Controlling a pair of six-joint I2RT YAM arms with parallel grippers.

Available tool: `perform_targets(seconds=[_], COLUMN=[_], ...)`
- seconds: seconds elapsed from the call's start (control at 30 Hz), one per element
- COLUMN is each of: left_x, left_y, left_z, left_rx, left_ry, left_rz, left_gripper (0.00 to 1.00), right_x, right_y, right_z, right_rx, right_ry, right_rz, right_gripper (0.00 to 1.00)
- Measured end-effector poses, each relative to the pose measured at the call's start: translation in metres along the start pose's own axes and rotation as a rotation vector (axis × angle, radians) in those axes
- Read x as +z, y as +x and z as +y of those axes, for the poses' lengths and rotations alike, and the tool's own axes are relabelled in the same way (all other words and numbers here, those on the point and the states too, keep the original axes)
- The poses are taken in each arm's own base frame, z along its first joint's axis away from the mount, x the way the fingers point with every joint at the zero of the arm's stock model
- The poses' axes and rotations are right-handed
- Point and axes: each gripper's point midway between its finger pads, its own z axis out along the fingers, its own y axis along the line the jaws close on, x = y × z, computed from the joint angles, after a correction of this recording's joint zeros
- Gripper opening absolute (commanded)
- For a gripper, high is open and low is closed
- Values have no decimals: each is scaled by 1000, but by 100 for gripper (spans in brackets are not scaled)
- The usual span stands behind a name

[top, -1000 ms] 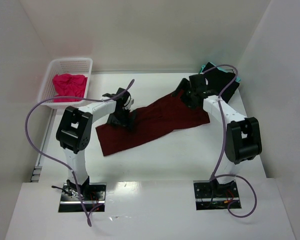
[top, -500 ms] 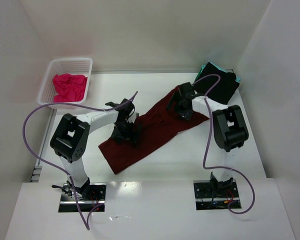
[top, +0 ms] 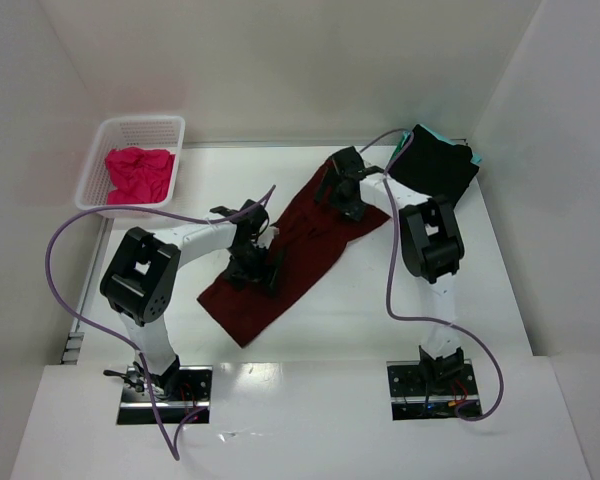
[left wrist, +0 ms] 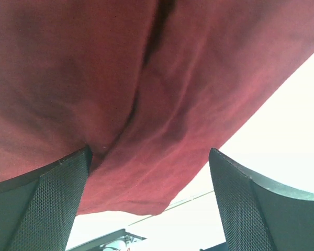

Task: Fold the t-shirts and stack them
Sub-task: Rotate the tshirt 90 degrees

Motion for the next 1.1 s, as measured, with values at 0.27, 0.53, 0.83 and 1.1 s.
perform_targets(seconds=[0.27, 0.53, 0.83, 1.1], left_x=[3, 6, 11, 18], left_y=[-1, 0, -1, 0], left_z=[-19, -53, -78, -108], left_rx=[32, 90, 144, 225], left_ry=[121, 282, 345, 388], left_rz=[14, 51, 62, 68], left_gripper=[100, 100, 100, 100], right_x=[29, 42, 49, 51], right_y=[-28, -28, -34, -35], right_z=[55, 96, 113, 120], right_rx=[-25, -75, -111, -139], right_ry=[-74, -145, -201, -229], right_rz=[-34, -60, -63, -60], right_gripper=[99, 99, 99, 99])
